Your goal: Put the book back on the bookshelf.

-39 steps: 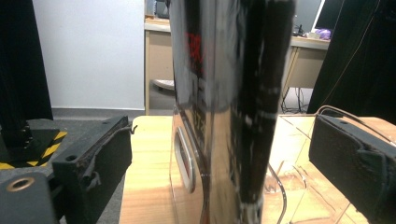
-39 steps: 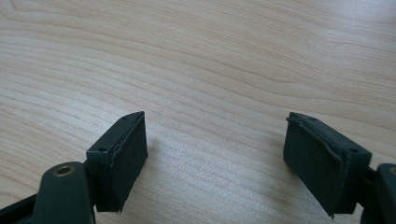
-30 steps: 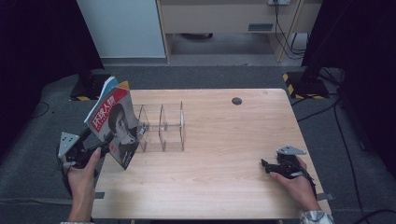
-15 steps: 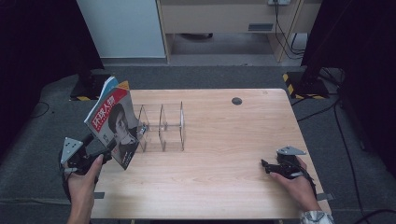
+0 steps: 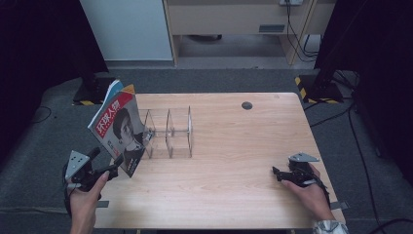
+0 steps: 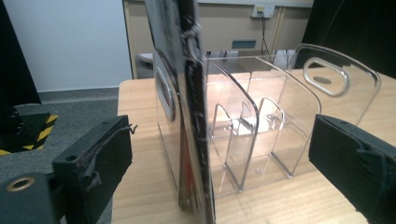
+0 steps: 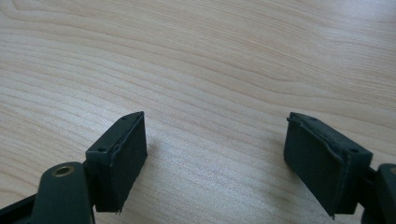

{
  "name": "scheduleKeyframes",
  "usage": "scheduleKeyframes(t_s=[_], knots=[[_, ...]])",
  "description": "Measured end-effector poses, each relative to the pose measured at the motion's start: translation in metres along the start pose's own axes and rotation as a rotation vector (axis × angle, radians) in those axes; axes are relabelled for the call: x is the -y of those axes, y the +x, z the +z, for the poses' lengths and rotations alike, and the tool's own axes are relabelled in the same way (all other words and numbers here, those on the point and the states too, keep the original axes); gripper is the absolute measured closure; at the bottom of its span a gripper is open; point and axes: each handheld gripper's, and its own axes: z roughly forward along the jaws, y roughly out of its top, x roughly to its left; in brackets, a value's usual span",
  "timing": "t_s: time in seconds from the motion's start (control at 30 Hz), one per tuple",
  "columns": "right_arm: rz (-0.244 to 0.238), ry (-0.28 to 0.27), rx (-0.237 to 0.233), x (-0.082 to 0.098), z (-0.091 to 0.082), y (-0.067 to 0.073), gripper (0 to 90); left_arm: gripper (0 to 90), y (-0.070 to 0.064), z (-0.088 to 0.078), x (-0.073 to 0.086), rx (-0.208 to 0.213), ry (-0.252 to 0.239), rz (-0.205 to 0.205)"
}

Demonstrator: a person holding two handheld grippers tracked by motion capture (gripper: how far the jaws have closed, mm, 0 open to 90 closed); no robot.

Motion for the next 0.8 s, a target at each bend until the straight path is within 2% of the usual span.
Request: scheduleKeyframes(t_s=[0.4, 0.8], knots=[[-0.001, 0.001, 0.000, 0.000, 0.000, 0.000, 21.7, 6.1, -0.004, -0.011, 0.009, 0.027, 0.033, 0.027], [-0.001, 0.001, 0.000, 0.000, 0.000, 0.000, 21.6, 6.5, -0.021, -0.018, 0.014, 0.075, 0.050, 0.063]])
